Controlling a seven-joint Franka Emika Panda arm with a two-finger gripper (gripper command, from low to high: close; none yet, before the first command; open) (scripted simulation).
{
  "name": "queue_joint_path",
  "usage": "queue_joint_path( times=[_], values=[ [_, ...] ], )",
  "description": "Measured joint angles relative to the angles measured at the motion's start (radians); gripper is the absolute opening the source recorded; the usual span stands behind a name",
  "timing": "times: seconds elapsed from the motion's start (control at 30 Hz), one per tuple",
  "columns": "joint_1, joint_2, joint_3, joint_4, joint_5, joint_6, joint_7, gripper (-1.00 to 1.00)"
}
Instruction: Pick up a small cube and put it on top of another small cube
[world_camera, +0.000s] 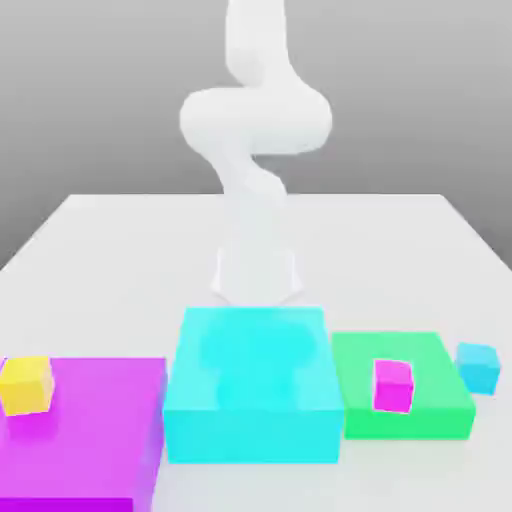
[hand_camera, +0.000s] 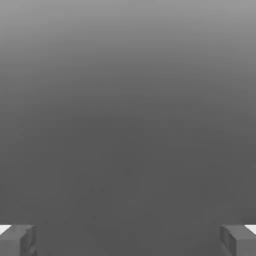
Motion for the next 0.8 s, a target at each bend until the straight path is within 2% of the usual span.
queue_joint_path(
  times=[0.47,0.67,0.8],
  values=[
    [0.289,0.510,0.195,-0.180,0.003,0.259,-0.252,0.00],
    [0.431,0.733,0.278,-0.256,-0.068,0.368,-0.307,0.00],
    [0.498,0.884,0.274,-0.287,-0.162,0.448,-0.292,0.00]
  ],
)
